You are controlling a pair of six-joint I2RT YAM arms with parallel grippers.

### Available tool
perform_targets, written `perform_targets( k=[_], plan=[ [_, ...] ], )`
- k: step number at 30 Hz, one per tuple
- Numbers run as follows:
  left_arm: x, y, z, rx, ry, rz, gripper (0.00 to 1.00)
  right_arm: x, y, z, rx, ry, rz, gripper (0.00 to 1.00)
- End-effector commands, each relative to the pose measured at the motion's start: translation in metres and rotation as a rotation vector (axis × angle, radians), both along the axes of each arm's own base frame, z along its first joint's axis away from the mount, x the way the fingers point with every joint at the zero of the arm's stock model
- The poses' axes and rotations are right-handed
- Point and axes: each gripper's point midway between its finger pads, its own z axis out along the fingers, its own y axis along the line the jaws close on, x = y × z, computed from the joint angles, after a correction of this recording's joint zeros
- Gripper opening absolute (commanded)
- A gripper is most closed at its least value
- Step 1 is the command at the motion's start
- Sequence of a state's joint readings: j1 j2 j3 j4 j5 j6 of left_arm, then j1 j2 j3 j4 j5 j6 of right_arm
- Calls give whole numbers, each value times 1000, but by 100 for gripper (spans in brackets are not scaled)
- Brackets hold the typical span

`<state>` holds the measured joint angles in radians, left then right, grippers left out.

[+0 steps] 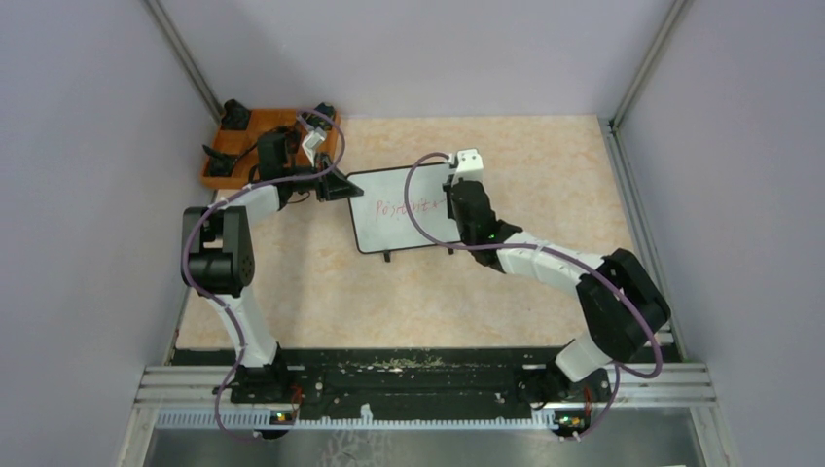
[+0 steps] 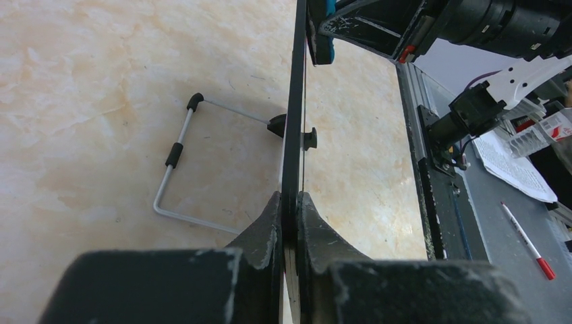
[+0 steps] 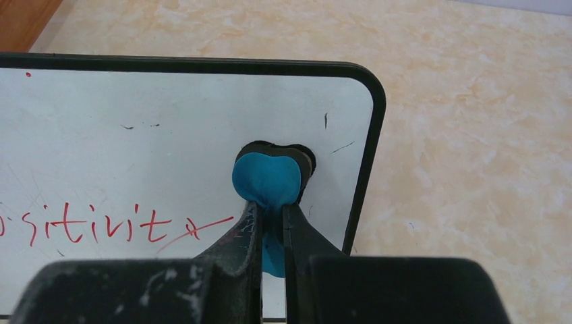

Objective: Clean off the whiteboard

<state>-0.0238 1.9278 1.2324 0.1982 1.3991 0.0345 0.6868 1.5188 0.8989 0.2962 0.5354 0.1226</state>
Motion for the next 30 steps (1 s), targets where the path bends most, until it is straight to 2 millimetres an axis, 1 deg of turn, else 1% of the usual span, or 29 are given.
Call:
perform_targets(
  k=[1, 4, 12, 14, 15, 20, 23, 30],
  plan=[
    [12, -2, -22, 71, -63, 55, 0, 9, 17, 28, 58, -81, 9, 0],
    [11, -4, -24, 76, -61, 52, 0, 7, 27, 26, 59, -83, 23, 0],
    [8, -6, -27, 83, -61, 42, 0, -2, 71, 17, 55, -69, 95, 0],
    [8, -6, -27, 86, -62, 41, 0, -3, 83, 14, 56, -62, 118, 0],
    [7, -6, -27, 86, -63, 40, 0, -3, 91, 5, 47, -48, 132, 0],
    [6, -6, -28, 89, -58, 39, 0, -4, 127, 1, 38, -38, 191, 0],
    [5, -7, -28, 92, -59, 37, 0, -2, 145, -1, 38, -32, 220, 0],
    [3, -7, -28, 96, -57, 35, 0, -8, 171, -5, 46, -27, 271, 0]
  ],
)
